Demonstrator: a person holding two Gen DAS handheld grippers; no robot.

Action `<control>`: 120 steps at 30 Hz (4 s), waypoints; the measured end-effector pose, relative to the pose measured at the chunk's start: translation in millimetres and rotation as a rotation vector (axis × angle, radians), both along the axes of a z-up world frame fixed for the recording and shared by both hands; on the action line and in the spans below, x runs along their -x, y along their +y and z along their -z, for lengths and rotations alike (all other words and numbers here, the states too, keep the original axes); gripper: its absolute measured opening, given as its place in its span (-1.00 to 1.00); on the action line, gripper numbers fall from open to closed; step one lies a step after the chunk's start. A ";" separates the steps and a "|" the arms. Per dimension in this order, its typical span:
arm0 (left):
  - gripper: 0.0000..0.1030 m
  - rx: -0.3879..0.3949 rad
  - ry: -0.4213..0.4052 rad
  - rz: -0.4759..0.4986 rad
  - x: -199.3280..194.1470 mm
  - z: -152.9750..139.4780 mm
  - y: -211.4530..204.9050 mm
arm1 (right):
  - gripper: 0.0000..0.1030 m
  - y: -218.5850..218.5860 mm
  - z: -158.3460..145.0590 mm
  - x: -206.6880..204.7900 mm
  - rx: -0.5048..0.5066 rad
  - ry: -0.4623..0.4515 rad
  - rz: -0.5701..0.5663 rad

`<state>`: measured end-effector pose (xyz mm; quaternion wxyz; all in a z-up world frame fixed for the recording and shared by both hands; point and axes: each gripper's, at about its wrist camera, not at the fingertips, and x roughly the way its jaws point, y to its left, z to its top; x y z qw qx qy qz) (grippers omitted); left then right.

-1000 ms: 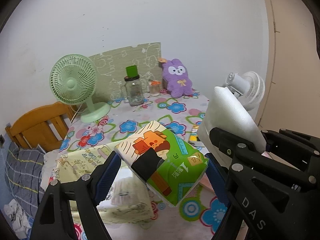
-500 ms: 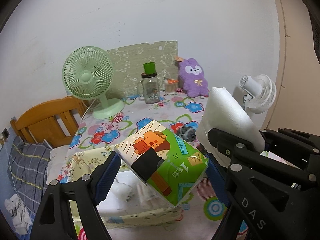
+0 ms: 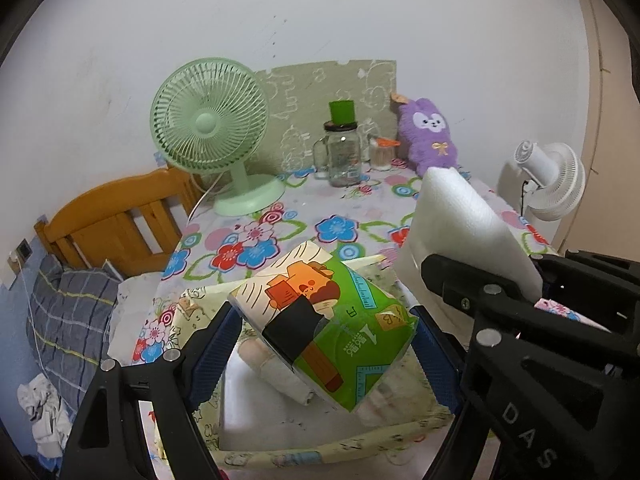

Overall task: Organize soft objects
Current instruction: 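Carry the tissue pack in the left gripper and foam in the right toward the fabric box, then lower both held items into the fabric box and open both grippers, then move both tools back toward the black wrapped bundle and pink paper slip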

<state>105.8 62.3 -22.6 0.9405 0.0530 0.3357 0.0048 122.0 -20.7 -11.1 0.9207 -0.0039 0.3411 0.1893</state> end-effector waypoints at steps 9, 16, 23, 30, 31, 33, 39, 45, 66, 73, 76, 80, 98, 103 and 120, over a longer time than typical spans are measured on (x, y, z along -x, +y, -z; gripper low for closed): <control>0.66 0.015 0.050 -0.051 -13.0 15.9 22.3 | -0.61 24.3 12.6 -18.3 -0.005 0.031 -0.050; 0.66 0.013 0.072 -0.086 -17.4 23.6 37.5 | -0.61 39.6 19.6 -29.2 -0.015 0.051 -0.078; 0.69 0.011 0.071 -0.110 -18.1 22.8 50.8 | -0.61 57.1 23.7 -34.4 -0.027 0.065 -0.126; 0.76 0.010 0.113 -0.111 -22.8 36.4 54.4 | -0.49 64.0 42.2 -41.9 -0.009 0.125 -0.128; 0.78 0.013 0.117 -0.108 -23.1 37.8 55.1 | -0.34 64.3 44.1 -42.5 -0.003 0.128 -0.125; 0.85 0.018 0.114 -0.105 -22.9 38.8 55.7 | 0.17 65.3 48.0 -43.8 0.014 0.131 -0.124; 0.96 0.025 0.106 -0.108 -23.9 41.6 55.8 | 0.51 66.5 52.0 -45.1 0.049 0.112 -0.107; 0.99 0.034 0.128 -0.105 -25.5 42.6 53.7 | 0.51 62.4 49.9 -45.1 0.060 0.100 -0.089; 0.99 0.017 0.058 -0.103 -5.3 17.0 26.0 | 0.67 30.9 21.8 -18.7 0.059 0.011 -0.051; 0.99 0.019 0.029 -0.078 4.4 6.9 9.9 | 0.77 13.8 10.4 -7.2 0.053 -0.021 -0.019; 0.99 0.026 0.022 -0.070 8.2 3.5 2.7 | 0.77 6.1 6.7 -2.8 0.056 -0.032 -0.007; 0.99 0.031 0.008 -0.056 13.1 -1.1 -7.7 | 0.79 -6.1 2.1 4.4 0.055 -0.047 0.013; 0.99 0.043 -0.030 0.012 32.6 -9.4 -58.2 | 0.82 -63.2 -6.7 32.3 0.049 -0.089 0.072; 0.98 0.048 -0.032 0.064 36.7 -10.3 -77.8 | 0.82 -80.1 -7.2 37.2 0.039 -0.092 0.075; 0.87 0.078 -0.005 0.123 42.2 0.0 -130.6 | 0.82 -133.4 1.3 47.9 0.071 -0.119 0.137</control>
